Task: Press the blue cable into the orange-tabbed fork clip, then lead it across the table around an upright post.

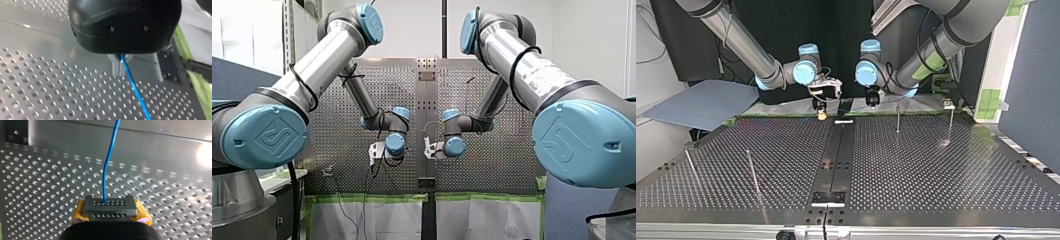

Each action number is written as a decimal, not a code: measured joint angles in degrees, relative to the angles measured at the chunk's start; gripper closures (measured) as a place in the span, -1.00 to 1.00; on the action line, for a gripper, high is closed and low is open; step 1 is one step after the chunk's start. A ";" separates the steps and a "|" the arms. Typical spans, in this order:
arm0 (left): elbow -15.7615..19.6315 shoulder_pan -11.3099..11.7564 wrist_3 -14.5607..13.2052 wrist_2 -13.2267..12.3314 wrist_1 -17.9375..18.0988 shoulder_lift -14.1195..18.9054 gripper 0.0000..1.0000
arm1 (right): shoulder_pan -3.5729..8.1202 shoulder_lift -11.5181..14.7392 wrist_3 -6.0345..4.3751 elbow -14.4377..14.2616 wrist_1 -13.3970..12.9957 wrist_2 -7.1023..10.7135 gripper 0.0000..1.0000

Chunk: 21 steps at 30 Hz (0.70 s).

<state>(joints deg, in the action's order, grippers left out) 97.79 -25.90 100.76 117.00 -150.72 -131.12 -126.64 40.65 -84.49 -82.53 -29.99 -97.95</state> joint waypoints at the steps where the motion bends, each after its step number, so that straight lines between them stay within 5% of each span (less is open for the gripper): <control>1: 0.38 -0.16 0.13 0.01 0.33 0.39 1.00 | 0.04 0.45 -0.02 -0.10 0.28 0.00 1.00; 11: 4.16 -0.62 0.52 -0.02 0.25 5.63 1.00 | 0.22 5.59 -1.52 -0.74 1.60 0.03 1.00; 21: 2.62 -0.31 0.44 -1.17 -1.53 10.43 1.00 | 0.28 10.81 -2.18 -0.76 2.44 0.07 1.00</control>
<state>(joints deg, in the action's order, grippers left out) 100.41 -26.22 101.20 115.83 -152.25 -120.68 -126.36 51.45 -86.66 -83.29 -27.55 -97.88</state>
